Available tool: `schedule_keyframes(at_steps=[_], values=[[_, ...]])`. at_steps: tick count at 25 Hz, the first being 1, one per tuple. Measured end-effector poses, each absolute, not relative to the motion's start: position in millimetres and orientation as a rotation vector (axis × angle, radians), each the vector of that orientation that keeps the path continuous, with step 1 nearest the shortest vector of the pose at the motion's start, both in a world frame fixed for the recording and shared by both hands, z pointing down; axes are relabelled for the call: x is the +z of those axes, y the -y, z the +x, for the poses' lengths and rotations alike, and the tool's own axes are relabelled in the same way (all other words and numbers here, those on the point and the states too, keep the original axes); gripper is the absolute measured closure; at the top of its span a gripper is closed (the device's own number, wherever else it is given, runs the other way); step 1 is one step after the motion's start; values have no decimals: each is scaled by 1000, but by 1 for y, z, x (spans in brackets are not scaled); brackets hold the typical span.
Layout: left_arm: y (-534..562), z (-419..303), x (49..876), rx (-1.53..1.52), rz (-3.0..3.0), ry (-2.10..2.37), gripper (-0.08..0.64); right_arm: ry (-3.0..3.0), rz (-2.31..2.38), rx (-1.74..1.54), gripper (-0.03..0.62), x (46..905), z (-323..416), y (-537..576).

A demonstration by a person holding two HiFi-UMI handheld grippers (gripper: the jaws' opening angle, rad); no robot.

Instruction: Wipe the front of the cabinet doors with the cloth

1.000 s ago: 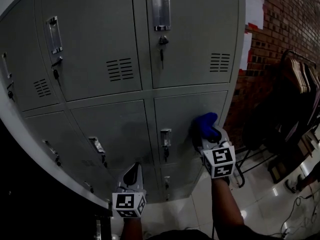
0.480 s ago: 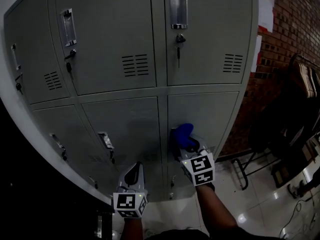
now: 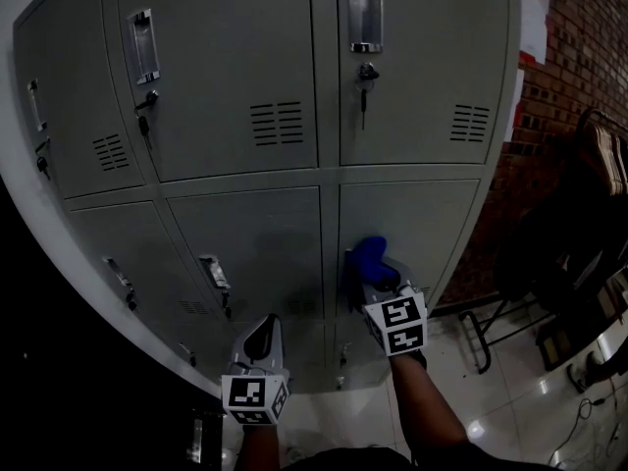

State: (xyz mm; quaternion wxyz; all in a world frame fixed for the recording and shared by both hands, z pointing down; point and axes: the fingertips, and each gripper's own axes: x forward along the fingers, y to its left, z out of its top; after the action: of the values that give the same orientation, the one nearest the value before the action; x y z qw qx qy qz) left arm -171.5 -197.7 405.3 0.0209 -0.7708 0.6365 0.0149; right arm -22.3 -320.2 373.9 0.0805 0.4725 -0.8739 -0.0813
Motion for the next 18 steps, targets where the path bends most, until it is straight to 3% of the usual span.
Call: schedule_keyframes(at_steps=[18], values=[[215,-148,412,50,-2451,-1924,546,2518,1534,-235,533,379,37,330]])
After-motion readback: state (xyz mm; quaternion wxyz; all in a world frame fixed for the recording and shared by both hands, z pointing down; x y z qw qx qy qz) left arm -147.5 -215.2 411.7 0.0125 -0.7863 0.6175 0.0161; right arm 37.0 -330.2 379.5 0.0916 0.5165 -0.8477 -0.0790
